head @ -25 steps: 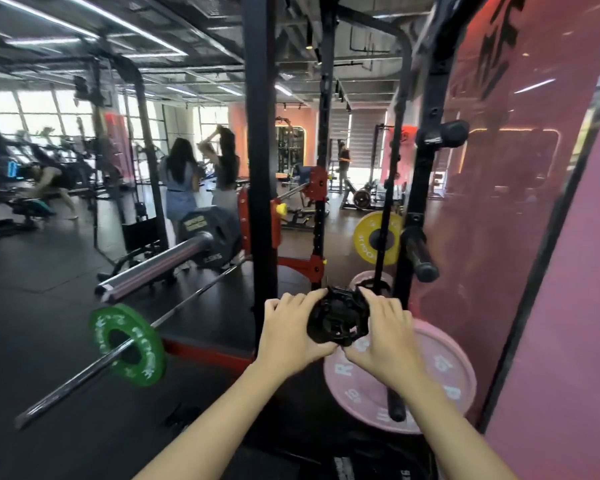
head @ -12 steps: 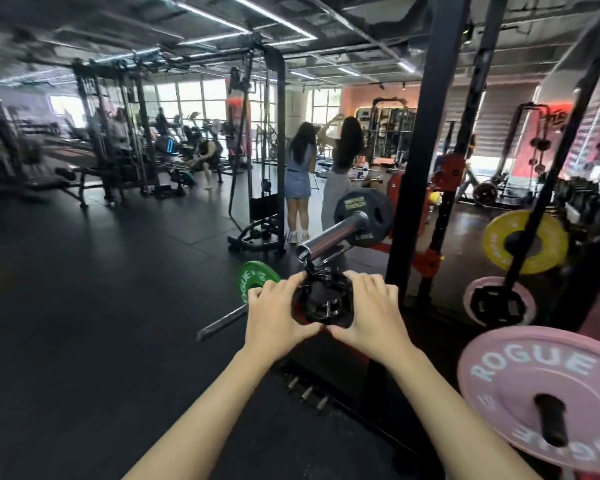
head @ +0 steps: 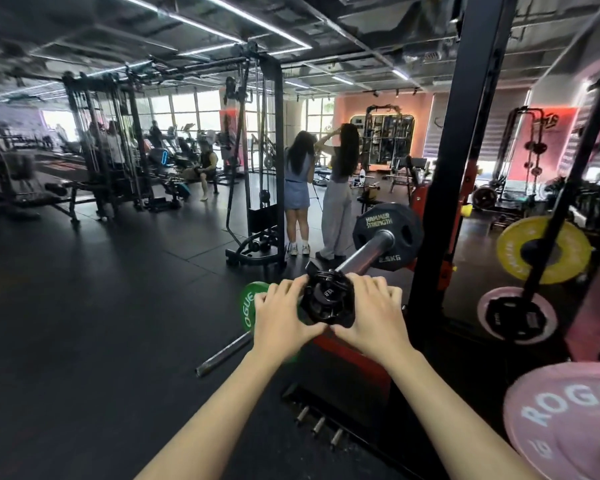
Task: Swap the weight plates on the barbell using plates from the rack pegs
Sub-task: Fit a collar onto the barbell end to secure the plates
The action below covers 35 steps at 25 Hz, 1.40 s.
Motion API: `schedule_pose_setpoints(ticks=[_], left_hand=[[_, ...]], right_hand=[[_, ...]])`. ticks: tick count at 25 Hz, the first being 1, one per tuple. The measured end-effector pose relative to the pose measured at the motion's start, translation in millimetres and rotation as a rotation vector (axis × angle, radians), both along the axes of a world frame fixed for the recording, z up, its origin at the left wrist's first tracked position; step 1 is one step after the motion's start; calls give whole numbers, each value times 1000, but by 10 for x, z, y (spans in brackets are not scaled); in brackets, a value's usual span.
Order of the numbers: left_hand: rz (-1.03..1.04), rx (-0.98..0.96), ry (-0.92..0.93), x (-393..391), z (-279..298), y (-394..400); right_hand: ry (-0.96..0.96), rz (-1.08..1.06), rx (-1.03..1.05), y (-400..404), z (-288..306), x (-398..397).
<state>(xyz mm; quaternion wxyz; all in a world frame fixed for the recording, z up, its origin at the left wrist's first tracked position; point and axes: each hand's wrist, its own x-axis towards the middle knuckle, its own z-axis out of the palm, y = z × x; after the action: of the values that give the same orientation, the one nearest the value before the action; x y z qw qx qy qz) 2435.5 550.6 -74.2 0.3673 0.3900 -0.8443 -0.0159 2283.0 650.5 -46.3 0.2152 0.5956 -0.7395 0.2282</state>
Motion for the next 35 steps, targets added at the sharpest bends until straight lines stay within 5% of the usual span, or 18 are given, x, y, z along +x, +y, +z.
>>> schedule_pose_setpoints(ticks=[19, 35], left_hand=[[-450, -71, -15, -975, -132, -1365], [-458, -73, -8, -2612, -105, -2320]], right_hand=[[5, -543, 32, -809, -120, -283], [-24, -516, 5, -1754, -98, -1901]])
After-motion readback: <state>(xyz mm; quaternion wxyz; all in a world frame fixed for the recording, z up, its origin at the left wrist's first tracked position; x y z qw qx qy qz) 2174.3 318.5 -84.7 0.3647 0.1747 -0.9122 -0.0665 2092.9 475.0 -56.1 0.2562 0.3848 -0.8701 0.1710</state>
